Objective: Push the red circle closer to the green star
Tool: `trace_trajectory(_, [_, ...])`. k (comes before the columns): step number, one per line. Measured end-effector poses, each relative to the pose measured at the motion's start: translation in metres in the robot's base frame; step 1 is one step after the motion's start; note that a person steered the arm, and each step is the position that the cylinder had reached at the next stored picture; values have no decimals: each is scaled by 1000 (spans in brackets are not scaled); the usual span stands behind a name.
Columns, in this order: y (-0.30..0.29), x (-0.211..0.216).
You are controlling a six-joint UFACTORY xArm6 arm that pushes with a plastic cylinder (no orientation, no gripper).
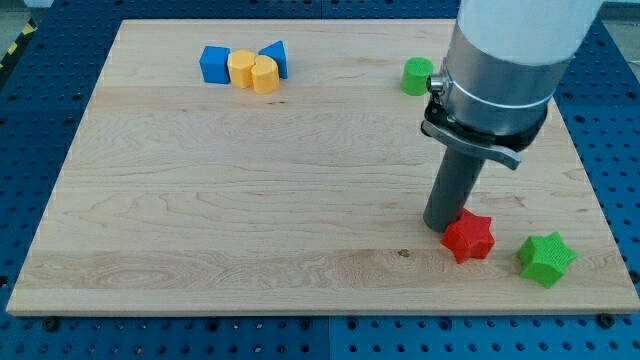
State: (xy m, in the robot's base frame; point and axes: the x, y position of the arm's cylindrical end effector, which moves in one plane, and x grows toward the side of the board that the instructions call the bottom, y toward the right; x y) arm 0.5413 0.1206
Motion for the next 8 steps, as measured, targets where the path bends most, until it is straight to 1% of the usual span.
trace_trajectory(1, [11, 16])
trace_trajectory(2, [31, 17])
trace_trajectory(3, [16, -9])
trace_trajectory(4, [-16, -62])
trace_trajectory(5, [-19, -122])
trace_trajectory(6, [17, -165])
trace_trajectory(7, [75, -168])
trace_trajectory(8, [111, -161])
